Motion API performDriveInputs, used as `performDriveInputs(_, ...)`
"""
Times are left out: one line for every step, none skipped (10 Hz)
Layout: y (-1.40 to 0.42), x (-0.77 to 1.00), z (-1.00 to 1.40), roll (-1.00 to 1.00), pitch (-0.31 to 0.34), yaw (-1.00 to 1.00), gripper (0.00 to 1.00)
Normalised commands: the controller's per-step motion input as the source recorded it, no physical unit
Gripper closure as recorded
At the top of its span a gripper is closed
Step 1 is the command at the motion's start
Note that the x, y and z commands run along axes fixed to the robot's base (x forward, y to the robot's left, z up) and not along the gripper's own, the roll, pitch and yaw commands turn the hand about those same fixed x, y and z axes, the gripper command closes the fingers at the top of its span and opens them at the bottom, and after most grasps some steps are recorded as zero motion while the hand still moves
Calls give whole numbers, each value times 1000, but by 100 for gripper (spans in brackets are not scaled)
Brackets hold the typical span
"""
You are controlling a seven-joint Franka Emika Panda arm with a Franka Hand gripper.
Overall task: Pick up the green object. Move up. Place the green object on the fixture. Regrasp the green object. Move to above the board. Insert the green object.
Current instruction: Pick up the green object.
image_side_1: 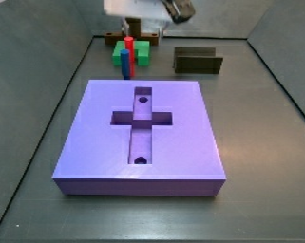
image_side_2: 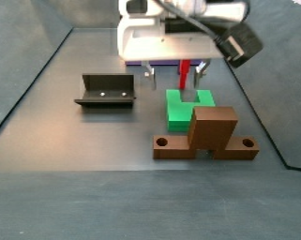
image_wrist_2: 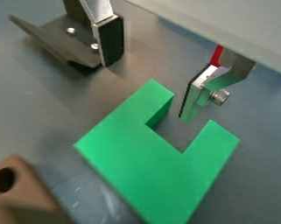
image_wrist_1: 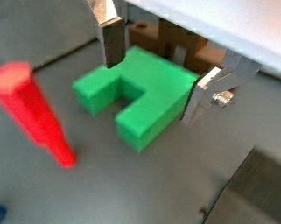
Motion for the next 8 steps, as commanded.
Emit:
performDriveInputs(-200,171,-349,123,30,31,0)
performDriveInputs(-40,0,-211,101,9,3,0)
performDriveInputs(0,0,-9,177,0,0,0)
performDriveInputs(0,0,-77,70,0,0,0)
performDriveInputs(0,0,-234,60,0,0,0)
performDriveInputs(0,46,-466,117,0,0,0)
performDriveInputs(0,123,-491,109,0,29,0)
performDriveInputs(0,114,-340,80,3,34,0)
